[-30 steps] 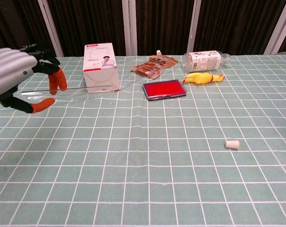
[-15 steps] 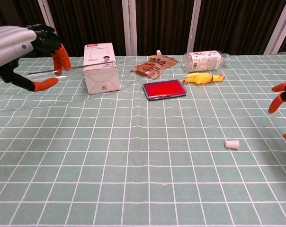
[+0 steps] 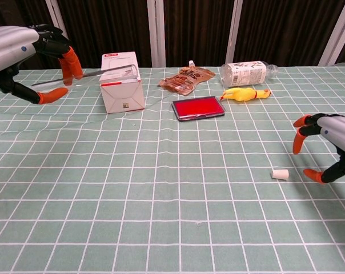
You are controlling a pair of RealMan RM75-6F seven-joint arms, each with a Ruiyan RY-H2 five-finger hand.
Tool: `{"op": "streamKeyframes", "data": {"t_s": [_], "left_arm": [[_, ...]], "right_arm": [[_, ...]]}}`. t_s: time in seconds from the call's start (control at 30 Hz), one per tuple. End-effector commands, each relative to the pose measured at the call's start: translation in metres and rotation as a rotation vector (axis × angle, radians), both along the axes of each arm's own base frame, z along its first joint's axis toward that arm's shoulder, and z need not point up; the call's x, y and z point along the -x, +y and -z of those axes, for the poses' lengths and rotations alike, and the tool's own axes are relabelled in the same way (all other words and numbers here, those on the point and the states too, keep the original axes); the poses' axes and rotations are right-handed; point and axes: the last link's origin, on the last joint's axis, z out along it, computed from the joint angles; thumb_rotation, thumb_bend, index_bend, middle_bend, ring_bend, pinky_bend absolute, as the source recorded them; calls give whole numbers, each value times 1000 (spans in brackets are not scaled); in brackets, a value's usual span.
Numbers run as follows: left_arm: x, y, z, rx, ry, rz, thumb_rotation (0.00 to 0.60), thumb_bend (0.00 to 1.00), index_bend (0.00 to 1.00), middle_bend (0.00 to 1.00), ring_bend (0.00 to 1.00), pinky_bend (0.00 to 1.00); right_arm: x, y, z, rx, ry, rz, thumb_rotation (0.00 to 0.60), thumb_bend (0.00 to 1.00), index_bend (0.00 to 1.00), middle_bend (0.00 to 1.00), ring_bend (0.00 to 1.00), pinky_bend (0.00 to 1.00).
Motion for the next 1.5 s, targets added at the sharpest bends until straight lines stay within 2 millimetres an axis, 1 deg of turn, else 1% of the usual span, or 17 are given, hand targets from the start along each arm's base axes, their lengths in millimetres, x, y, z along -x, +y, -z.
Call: {"op": "streamKeyframes", "data": {"t_s": [0.03, 0.2, 0.53, 0.8, 1.23, 1.5], "left_arm": [[-1, 1, -1, -1, -3, 3, 600, 634, 515, 560, 172, 38], [1, 2, -2, -3, 0, -3, 600, 633, 515, 560, 173, 38], [1, 4, 0, -2, -2, -2, 600, 634, 515, 560, 172, 38], [4, 5, 1, -2, 0, -9, 600, 634, 515, 560, 172, 38], [7, 5, 0, -2, 2, -10, 600, 634, 515, 560, 172, 39], [9, 5, 0, -1, 0, -13, 600, 634, 515, 560, 172, 38]], "right_arm": [[-1, 1, 7, -14, 1, 4, 600, 373, 435, 144, 0, 0], [-4, 2, 15, -23, 5, 1, 600, 372, 457, 157, 0, 0], [-2, 0, 24, -20, 14, 18, 600, 372, 457, 161, 0, 0], [-1, -1, 27, -17, 12, 25, 600, 372, 476, 173, 0, 0], [-6, -5, 33, -8, 10, 25, 600, 372, 488, 178, 0, 0], [-5, -6, 34, -3, 14, 32, 600, 372, 544, 192, 0, 0]]}}
